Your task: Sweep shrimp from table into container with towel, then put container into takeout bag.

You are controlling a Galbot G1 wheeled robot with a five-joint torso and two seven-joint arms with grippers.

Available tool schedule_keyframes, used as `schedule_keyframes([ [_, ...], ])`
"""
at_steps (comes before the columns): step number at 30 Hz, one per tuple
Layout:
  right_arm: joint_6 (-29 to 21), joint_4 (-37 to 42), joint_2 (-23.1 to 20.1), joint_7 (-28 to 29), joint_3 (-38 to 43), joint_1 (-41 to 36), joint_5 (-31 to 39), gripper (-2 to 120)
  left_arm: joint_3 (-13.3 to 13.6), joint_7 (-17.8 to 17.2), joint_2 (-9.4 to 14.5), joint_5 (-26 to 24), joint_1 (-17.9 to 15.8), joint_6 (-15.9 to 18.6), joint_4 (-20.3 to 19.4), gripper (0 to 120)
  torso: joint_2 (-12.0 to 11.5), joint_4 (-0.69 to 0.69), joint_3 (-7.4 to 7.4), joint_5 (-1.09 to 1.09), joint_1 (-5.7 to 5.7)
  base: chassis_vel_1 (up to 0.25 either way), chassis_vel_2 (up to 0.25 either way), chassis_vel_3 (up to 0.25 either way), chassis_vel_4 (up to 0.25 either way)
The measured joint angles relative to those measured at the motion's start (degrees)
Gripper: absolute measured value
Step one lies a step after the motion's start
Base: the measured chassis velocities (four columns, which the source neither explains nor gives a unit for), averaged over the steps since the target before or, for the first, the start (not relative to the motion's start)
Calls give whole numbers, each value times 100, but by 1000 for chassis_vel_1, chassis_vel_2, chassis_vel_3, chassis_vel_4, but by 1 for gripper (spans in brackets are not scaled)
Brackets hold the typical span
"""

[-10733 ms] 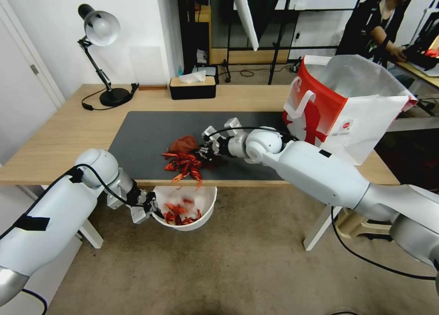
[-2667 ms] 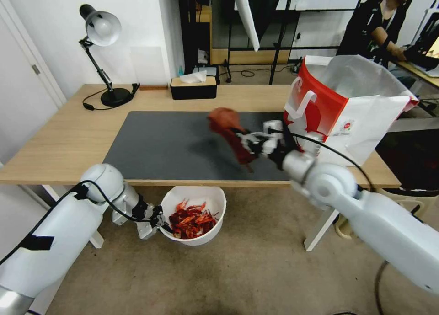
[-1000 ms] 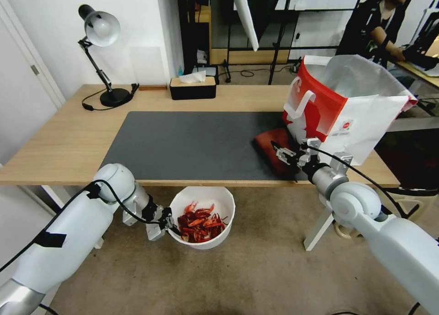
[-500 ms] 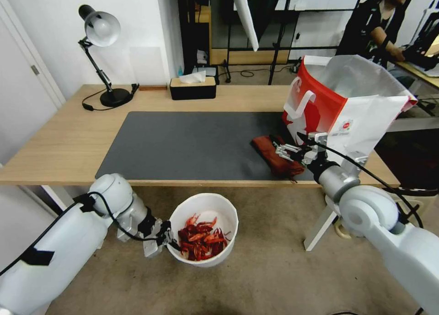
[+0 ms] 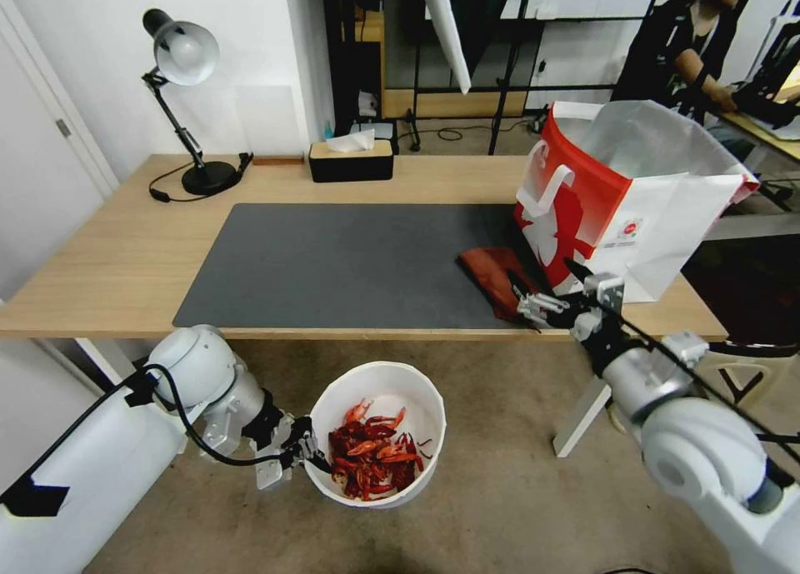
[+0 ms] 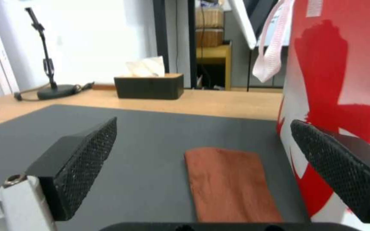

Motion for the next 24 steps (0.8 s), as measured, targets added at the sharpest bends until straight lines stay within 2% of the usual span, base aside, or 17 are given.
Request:
schedule_keyframes([
  [7, 412, 2, 278, -144, 81, -361, -375, 100, -121, 0, 71, -49, 113, 0, -87, 0, 0, 5, 0, 1, 0, 0, 0, 0, 0],
  [9, 738, -43, 532, -237, 165, -609, -706, 100, -156, 0, 118, -103, 148, 0, -129, 0, 0, 2, 0, -1, 0, 0, 0, 0, 0],
  [10, 738, -43, 532, -237, 165, -609, -706, 100, -156, 0, 118, -103, 148, 0, -129, 0, 0, 2, 0, -1, 0, 0, 0, 0, 0],
  [12, 1163, -159, 1003, -281, 279, -1034, -1241, 100, -226, 0, 168, -197, 195, 0, -228, 0, 0, 2, 0, -1, 0, 0, 0, 0, 0],
  [13, 1163, -159, 1003, -281, 279, -1034, -1241, 100, -226, 0, 168, -197, 195, 0, -228, 0, 0, 2, 0, -1, 0, 0, 0, 0, 0],
  [15, 1449, -357, 1240, -314, 284, -1278, -1562, 100, -414, -1, 268, -272, 399, 1, -462, 0, 0, 1, 0, 1, 0, 0, 0, 0, 0],
  [16, 1449, -357, 1240, -314, 284, -1278, -1562, 100, -414, -1, 268, -272, 399, 1, -462, 0, 0, 1, 0, 1, 0, 0, 0, 0, 0],
  [17, 1528, -442, 1300, -339, 268, -1334, -1643, 100, -506, -1, 325, -318, 502, 3, -568, 0, 0, 7, 0, 1, 0, 0, 0, 0, 0],
  [18, 1588, -491, 1350, -368, 274, -1401, -1708, 100, -552, -1, 371, -356, 529, 12, -633, 0, -1, 6, 0, 1, 0, 0, 0, 0, 0],
  [20, 1653, -548, 1402, -402, 298, -1497, -1787, 100, -596, -1, 430, -410, 540, 32, -681, 0, -1, 2, 0, -2, 0, 0, 0, 0, 0],
  [22, 1737, -590, 1495, -482, 318, -1679, -1882, 100, -686, -1, 671, -629, 492, 159, -788, 0, -1, 4, 0, -1, 0, 0, 0, 0, 0],
  [23, 1737, -590, 1495, -482, 318, -1679, -1882, 100, -686, -1, 671, -629, 492, 159, -788, 0, -1, 4, 0, -1, 0, 0, 0, 0, 0],
  [24, 1747, -590, 1550, -492, 314, -1712, -1921, 100, -707, -2, 785, -731, 386, 213, -832, 0, -1, 3, 0, 0, 0, 0, 0, 0, 0],
])
